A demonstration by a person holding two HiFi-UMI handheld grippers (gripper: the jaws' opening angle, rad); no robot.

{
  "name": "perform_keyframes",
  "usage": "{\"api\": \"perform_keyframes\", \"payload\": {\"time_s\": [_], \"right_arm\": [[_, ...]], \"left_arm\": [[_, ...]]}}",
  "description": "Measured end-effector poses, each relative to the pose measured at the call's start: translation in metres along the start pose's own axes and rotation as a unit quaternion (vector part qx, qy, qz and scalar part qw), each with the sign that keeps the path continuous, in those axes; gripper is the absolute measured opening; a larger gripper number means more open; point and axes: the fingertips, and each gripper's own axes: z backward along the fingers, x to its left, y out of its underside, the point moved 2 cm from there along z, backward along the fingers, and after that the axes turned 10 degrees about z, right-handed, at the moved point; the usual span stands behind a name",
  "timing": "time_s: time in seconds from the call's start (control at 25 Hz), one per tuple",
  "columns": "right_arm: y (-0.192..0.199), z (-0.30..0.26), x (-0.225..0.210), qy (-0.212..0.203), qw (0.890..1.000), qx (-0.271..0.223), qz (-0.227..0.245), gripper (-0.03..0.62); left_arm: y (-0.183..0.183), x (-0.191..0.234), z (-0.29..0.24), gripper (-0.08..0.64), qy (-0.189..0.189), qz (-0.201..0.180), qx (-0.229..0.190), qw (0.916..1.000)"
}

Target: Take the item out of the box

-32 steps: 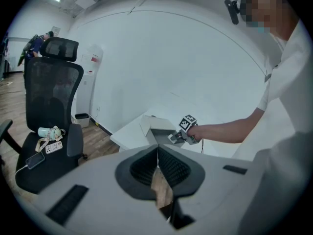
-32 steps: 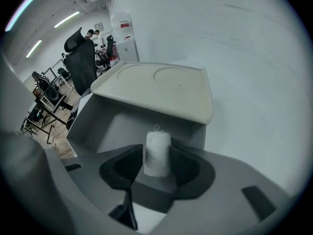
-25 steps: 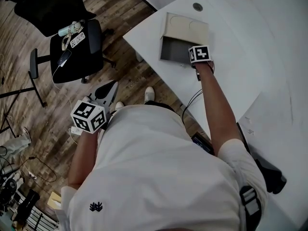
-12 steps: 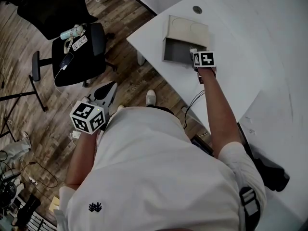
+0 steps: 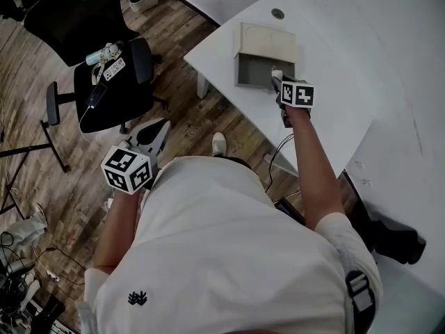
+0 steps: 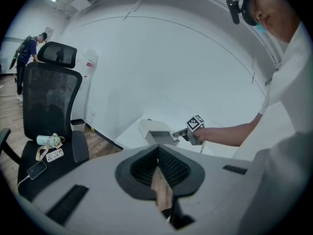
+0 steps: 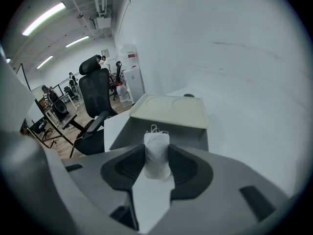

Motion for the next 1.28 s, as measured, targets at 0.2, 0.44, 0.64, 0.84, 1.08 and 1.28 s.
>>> {"api": "perform_keyframes", "payload": {"time_s": [0.2,0.44,0.64,0.84,1.08,1.28], "right_arm": [[0.002,0.029,0.029,-0.004,0.999,-0.03,-0.021,0.158],[0.009,0.06,0.071,-0.025,0.997,-0.066,-0.035,0.157],[0.013,0.092,0.12,-0.061,0.99,-0.104,-0.072,0.158],[0.019,0.127,0.165,-0.075,0.984,-0.14,-0.085,0.157],[0.035,0.16,0.208,-0.09,0.98,-0.155,-0.09,0.158],[0.048,0.178,0.232,-0.089,0.98,-0.159,-0.079,0.156]], "left_arm": [[-0.002,0.0,0.02,0.008,0.013,-0.006,-0.012,0.9998],[0.009,-0.001,0.041,0.007,0.033,-0.017,-0.008,0.9993],[0.023,0.002,0.06,0.006,0.05,-0.017,0.001,0.9986],[0.036,0.006,0.08,0.006,0.066,-0.015,0.007,0.9977],[0.051,0.007,0.094,0.006,0.08,-0.026,0.023,0.9961],[0.055,0.01,0.099,0.006,0.087,-0.023,0.02,0.9958]]}}
